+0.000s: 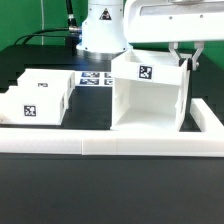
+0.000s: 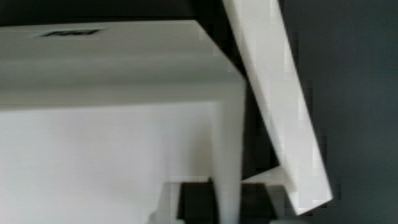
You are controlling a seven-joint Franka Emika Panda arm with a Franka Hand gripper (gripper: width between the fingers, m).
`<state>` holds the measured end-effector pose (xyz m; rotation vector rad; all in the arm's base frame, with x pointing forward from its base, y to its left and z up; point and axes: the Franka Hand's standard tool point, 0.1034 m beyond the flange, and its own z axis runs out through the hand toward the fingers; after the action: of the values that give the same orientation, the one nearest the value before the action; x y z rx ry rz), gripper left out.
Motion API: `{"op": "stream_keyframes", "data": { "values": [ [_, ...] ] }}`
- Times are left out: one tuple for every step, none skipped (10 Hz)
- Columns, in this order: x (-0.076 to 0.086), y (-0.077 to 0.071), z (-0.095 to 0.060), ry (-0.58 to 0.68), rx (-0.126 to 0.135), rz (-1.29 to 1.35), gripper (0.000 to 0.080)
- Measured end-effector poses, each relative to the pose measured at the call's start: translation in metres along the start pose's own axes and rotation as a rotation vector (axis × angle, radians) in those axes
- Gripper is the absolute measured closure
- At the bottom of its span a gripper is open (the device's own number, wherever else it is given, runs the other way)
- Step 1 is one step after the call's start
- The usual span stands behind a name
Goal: Assemble drawer
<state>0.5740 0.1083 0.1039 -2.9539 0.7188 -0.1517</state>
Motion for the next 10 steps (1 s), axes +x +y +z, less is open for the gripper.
{"op": "stream_keyframes", "data": {
  "values": [
    [0.0017, 0.0022, 0.0015, 0.002, 0.003, 0.086, 0.076],
    [0.0061, 0.0022, 0.0015, 0.017, 0.02, 0.131, 0.0758],
    [0.0056, -0.0013, -0.0006, 0.013, 0.03, 0.229, 0.0756],
    [0.0048, -0.0027, -0.0011, 0.012, 0.034, 0.239, 0.0756],
    [0.0046, -0.0042, -0.0017, 0.007, 0.042, 0.306, 0.0755],
    [0.004, -0.0053, -0.002, 0.005, 0.045, 0.331, 0.0755],
    [0.0006, -0.0036, 0.0003, -0.007, 0.043, 0.462, 0.0755],
    [0.0016, -0.0007, 0.0012, -0.014, 0.043, 0.554, 0.0755],
    [0.0037, 0.0006, 0.0006, -0.016, 0.047, 0.592, 0.0755],
    [0.0054, 0.0021, 0.0006, -0.027, 0.056, 0.711, 0.0755]
  ]
}}
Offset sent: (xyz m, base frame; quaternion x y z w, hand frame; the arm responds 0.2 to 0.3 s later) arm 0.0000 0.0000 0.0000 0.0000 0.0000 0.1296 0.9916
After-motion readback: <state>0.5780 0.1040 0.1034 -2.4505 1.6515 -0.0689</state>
